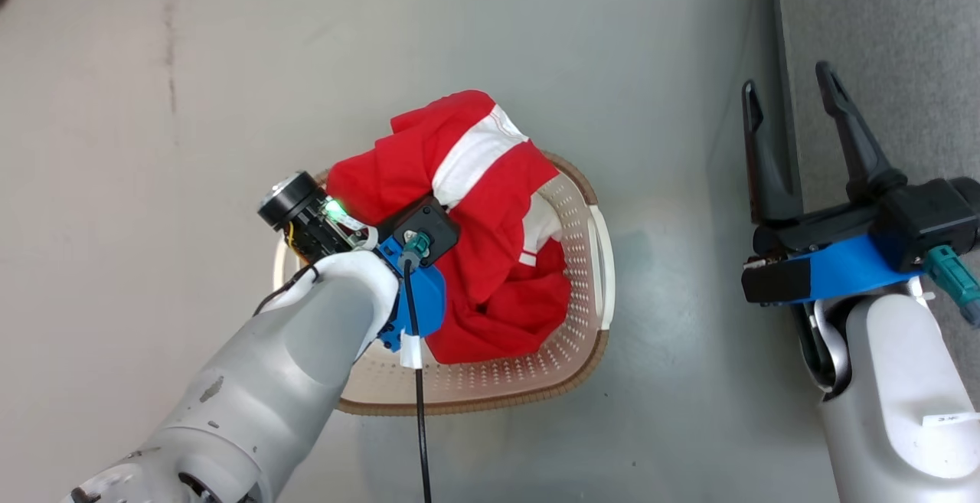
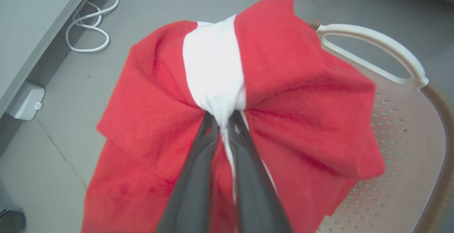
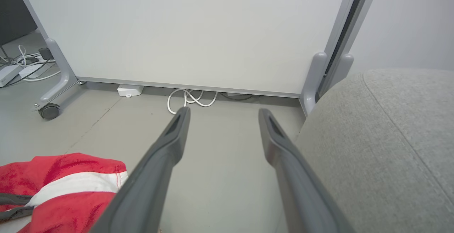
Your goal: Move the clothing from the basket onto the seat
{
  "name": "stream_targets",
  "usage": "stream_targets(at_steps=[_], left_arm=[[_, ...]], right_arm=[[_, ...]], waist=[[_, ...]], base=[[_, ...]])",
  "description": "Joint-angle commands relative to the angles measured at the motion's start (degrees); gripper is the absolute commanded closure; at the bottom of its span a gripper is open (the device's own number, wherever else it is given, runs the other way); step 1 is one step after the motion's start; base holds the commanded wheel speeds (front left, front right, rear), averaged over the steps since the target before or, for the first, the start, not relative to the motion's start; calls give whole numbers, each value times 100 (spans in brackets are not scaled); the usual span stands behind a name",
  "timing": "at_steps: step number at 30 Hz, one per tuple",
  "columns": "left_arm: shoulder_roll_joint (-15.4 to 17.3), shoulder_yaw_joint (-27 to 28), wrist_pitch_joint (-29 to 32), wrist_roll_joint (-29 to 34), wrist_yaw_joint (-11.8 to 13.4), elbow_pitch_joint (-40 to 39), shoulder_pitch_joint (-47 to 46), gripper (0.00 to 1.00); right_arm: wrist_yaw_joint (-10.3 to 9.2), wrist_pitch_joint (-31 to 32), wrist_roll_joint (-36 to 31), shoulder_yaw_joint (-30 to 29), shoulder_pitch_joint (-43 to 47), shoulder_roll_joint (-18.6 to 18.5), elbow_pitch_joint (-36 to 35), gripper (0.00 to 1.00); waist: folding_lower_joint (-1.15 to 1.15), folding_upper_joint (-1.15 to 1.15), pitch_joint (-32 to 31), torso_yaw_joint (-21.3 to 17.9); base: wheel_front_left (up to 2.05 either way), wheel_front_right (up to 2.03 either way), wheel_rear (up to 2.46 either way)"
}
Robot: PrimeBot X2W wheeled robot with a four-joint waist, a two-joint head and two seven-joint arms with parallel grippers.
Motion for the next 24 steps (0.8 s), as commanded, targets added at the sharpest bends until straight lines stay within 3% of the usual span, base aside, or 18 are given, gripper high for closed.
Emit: stream_targets(at_steps=[1,16,24], left_arm=[[-12,45,-34,-35,18,-66,48,100],[164,827,-40,-202,263,-1555,625,100],[271,1171,-42,-2,326,-2196,868,100]], right_arm=[[1,-26,6,-13,90,-34,36,0],[1,-25,75,-116,624,-53,260,0],[1,-25,116,-142,910,5,372,0]], waist=[[0,0,-227,109],[0,0,-1264,368],[0,0,-1790,395]], base=[[0,0,0],[0,0,0],[0,0,0]])
